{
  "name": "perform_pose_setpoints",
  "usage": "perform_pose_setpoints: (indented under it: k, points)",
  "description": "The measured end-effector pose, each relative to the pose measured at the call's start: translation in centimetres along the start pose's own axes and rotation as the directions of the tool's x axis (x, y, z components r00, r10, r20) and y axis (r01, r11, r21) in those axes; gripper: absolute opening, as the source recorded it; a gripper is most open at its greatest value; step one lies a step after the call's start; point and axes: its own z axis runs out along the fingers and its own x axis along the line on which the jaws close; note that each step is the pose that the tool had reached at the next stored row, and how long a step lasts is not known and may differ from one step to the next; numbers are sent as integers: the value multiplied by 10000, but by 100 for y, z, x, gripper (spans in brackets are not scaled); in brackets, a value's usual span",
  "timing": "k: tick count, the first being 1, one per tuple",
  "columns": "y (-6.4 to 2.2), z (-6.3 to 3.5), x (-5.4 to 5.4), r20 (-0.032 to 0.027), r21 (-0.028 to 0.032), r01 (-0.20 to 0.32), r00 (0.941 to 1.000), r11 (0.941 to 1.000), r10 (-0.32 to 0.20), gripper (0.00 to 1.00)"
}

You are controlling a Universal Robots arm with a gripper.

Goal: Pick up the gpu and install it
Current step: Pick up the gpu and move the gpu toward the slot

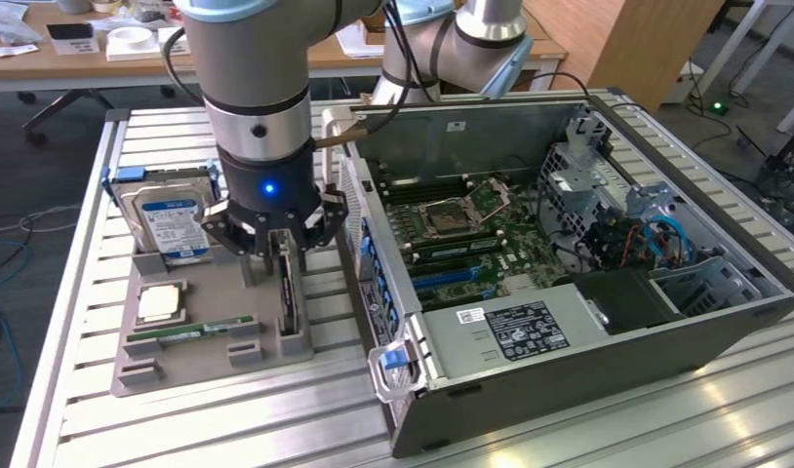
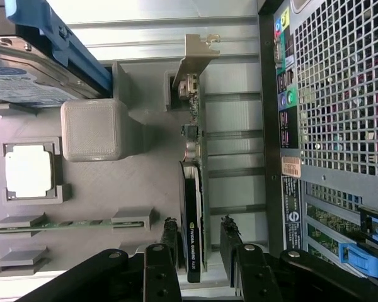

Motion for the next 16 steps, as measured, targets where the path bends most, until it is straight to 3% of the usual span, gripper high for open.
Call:
perform_pose_setpoints:
  k: [16]
  points:
    - [30, 183, 5, 1, 0, 0, 10000, 10000, 0, 42]
